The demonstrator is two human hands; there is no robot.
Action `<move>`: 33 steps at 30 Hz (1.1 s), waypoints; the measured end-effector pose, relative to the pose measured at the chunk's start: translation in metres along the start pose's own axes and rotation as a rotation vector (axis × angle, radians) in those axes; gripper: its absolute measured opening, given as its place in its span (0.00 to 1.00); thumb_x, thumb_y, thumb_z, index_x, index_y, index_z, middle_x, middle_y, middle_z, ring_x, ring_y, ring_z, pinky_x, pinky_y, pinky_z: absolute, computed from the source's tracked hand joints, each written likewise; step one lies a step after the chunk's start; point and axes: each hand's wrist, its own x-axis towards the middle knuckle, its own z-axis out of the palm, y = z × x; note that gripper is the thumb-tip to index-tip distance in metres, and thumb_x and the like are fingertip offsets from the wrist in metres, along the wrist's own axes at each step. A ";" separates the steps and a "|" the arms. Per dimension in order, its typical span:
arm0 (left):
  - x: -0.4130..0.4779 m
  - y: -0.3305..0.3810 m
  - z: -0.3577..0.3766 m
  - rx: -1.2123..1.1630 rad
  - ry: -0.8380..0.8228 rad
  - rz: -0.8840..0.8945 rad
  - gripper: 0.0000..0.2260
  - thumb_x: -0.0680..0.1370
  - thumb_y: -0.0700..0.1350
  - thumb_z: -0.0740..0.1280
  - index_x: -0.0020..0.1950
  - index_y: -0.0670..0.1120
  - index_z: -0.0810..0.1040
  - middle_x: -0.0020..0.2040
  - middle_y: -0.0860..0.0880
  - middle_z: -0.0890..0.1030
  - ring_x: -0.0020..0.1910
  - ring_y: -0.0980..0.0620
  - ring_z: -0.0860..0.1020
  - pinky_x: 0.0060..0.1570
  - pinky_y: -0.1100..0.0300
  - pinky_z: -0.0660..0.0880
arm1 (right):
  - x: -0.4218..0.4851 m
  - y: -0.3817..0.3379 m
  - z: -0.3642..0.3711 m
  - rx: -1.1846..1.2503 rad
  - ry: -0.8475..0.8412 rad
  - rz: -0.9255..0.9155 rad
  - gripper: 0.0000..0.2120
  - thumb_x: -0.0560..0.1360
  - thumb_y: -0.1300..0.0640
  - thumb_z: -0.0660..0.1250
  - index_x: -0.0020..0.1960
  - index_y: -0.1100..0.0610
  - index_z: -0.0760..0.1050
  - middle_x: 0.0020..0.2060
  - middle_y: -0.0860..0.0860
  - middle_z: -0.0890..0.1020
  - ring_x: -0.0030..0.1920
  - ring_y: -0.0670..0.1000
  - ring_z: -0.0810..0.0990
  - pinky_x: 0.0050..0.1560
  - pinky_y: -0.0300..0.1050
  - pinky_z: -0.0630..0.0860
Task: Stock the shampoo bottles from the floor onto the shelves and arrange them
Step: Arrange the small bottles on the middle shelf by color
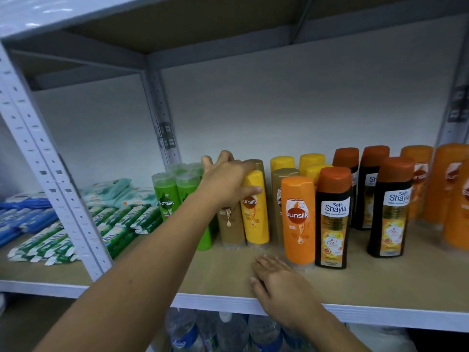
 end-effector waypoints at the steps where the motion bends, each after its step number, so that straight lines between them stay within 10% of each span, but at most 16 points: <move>1: -0.002 0.001 -0.001 -0.015 0.010 0.006 0.25 0.75 0.70 0.63 0.69 0.61 0.69 0.60 0.54 0.80 0.67 0.47 0.64 0.56 0.43 0.59 | 0.000 -0.001 -0.002 -0.003 0.003 -0.003 0.26 0.84 0.45 0.49 0.79 0.53 0.61 0.78 0.49 0.63 0.78 0.47 0.56 0.75 0.39 0.45; 33: -0.095 -0.086 -0.012 -0.327 0.037 -0.262 0.23 0.78 0.56 0.70 0.70 0.47 0.75 0.57 0.43 0.79 0.57 0.44 0.76 0.56 0.52 0.73 | -0.004 -0.008 0.007 -0.110 0.023 0.037 0.25 0.85 0.46 0.46 0.79 0.52 0.59 0.78 0.48 0.63 0.78 0.46 0.57 0.76 0.40 0.45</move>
